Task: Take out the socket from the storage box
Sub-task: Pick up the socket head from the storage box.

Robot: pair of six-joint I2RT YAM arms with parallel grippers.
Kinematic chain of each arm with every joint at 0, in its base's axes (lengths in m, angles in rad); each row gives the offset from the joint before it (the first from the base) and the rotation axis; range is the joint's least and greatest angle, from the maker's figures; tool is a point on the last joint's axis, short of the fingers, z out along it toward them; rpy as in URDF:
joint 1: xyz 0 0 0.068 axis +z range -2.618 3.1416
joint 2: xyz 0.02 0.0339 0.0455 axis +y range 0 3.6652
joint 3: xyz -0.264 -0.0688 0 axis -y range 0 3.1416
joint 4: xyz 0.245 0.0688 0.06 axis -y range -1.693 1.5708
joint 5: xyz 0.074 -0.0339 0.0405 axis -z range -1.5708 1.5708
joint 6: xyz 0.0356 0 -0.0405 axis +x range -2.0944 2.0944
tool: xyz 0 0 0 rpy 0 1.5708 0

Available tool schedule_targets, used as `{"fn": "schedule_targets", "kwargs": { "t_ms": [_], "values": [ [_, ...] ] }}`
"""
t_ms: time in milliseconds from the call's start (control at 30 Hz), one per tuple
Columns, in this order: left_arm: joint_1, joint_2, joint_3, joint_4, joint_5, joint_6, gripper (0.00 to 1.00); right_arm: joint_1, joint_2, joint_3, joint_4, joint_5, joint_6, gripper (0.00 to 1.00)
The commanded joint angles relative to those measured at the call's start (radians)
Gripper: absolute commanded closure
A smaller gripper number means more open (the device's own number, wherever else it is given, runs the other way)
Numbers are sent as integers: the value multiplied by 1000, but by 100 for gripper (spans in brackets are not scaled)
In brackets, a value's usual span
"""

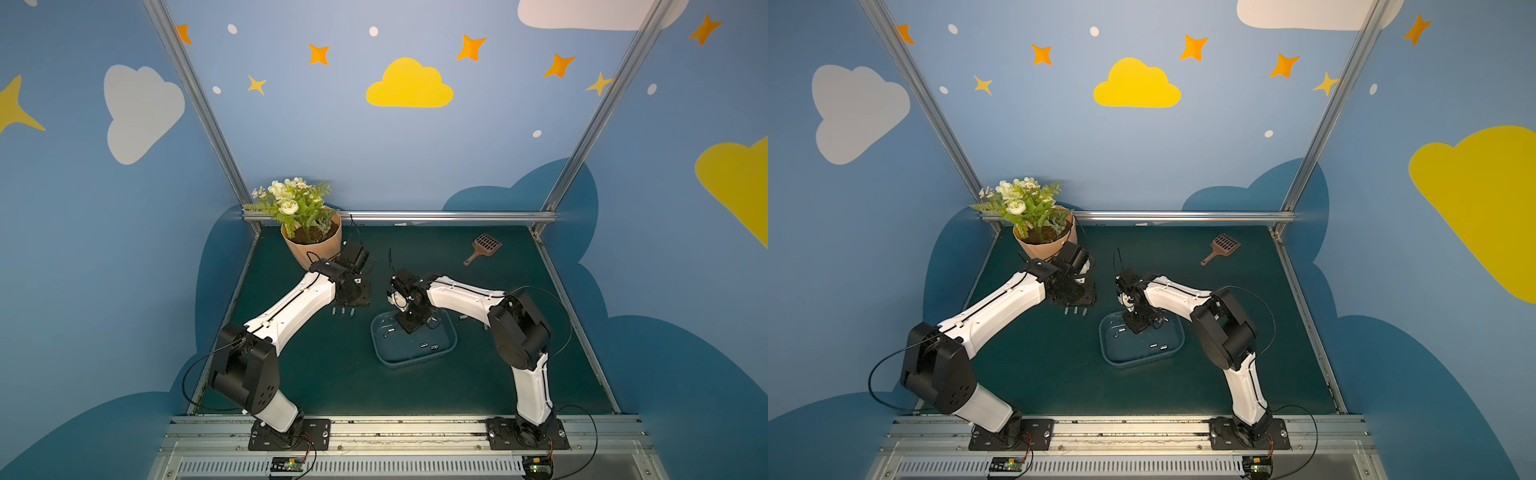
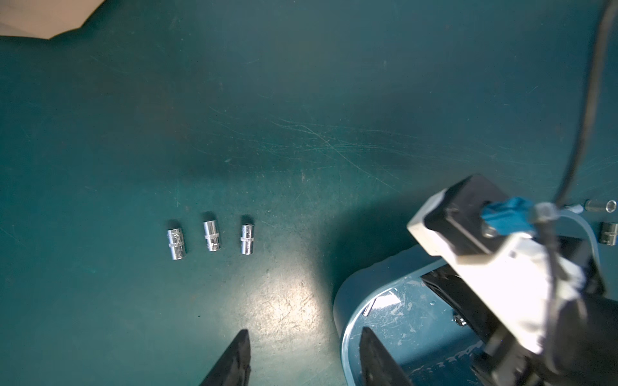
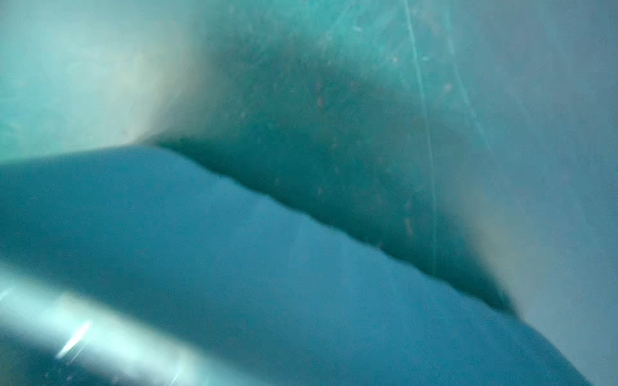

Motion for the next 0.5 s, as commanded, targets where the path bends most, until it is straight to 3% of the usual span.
{"fn": "schedule_targets", "kwargs": {
  "t_ms": [0, 233, 467],
  "values": [
    [5, -3, 33, -10, -9, 21, 46, -14, -133, 5, -53, 2, -13, 95],
    [7, 31, 76, -14, 16, 40, 46, -154, -295, -38, -109, 22, 3, 95],
    [6, 66, 102, -12, 62, 53, 46, -350, -398, -228, -99, 27, 63, 95]
  ]
}}
